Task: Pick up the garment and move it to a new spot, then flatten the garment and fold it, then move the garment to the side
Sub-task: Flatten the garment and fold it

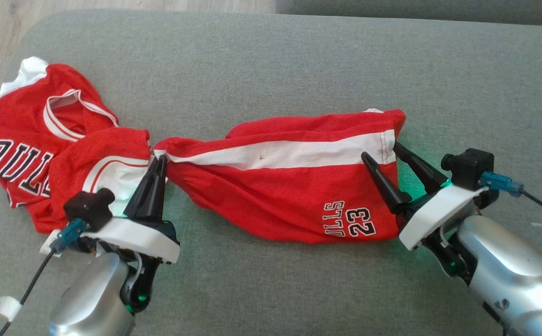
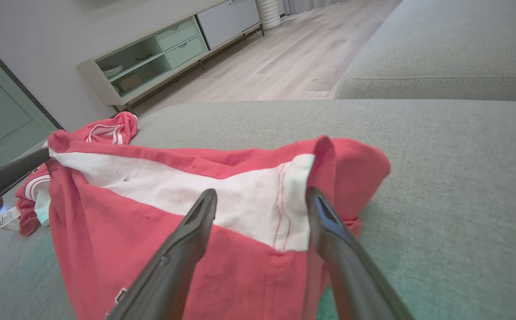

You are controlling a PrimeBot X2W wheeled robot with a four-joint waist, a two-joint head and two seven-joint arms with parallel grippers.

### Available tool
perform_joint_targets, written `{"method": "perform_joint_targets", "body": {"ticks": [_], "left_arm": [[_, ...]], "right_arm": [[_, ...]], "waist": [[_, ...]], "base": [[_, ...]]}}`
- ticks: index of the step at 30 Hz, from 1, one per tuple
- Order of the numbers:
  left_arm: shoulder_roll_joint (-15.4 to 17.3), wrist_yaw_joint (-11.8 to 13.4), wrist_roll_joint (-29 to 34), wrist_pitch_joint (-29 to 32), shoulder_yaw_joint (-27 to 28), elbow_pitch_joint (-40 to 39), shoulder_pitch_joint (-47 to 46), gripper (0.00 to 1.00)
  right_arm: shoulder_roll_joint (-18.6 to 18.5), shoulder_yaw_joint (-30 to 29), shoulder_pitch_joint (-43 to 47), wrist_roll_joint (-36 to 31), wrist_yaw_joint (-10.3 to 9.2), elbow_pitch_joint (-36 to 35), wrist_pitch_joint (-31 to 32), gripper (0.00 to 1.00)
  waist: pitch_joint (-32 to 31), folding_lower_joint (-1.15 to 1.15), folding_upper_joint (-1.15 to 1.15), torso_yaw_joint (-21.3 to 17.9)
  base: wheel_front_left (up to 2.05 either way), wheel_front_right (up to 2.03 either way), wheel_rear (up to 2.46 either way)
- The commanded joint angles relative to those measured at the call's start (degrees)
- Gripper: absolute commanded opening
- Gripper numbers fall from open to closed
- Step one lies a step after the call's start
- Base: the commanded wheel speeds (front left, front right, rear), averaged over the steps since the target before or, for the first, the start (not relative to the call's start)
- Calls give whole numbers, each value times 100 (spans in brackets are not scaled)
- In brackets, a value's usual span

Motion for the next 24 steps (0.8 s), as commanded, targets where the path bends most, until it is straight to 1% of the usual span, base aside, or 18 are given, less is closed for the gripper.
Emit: {"method": "perform_joint_targets", "body": {"ticks": [1,2,3,4,5,6,10,14,16,17,20,21,24], "left_arm": [[103,-32,56,-71,279,-101,-288,0],[85,-43,71,-71,290,-93,-290,0],[70,-53,85,-71,299,-84,-291,0],[57,-63,98,-71,308,-74,-291,0],[44,-72,109,-71,313,-60,-293,0],[33,-80,118,-71,318,-45,-299,0],[6,-106,152,-71,329,-7,-315,0],[35,-122,226,-71,397,-74,-297,0],[66,-127,282,-71,448,-158,-295,0],[113,-132,332,-71,435,-291,-363,0],[272,-138,396,-43,308,-428,-624,0],[272,-138,396,-43,308,-428,-624,0],[410,-139,293,48,136,-646,-1090,0]], "right_arm": [[-90,44,-127,73,29,-97,-62,100],[-94,80,-152,95,29,-94,-62,97],[-97,113,-172,119,29,-91,-62,78],[-101,164,-189,146,29,-91,-63,47],[-110,211,-204,174,29,-91,-63,8],[-123,256,-217,199,29,-91,-63,0],[-188,381,-278,181,29,-85,-63,0],[-210,290,-319,43,29,-155,-64,0],[-236,134,-343,-58,29,-263,-64,0],[-306,-141,-401,-159,29,-500,-64,0],[-546,-462,-566,-400,29,-913,-64,0],[-546,-462,-566,-400,29,-913,-64,0],[-844,-834,-889,-607,29,-1254,-64,0]], "waist": [[16,0,0,27],[24,0,0,41],[31,0,0,53],[36,0,0,65],[39,0,0,75],[41,0,0,84],[27,0,0,92],[-44,0,0,19],[-82,0,0,-50],[-98,0,0,-129],[-123,0,0,-297],[-123,0,0,-297],[-76,0,0,-510]], "base": [[0,0,0],[0,0,0],[0,0,0],[0,0,0],[0,0,0],[0,0,0],[0,0,0],[0,0,0],[0,0,0],[0,0,0],[0,0,0],[0,0,0],[0,0,0]]}}
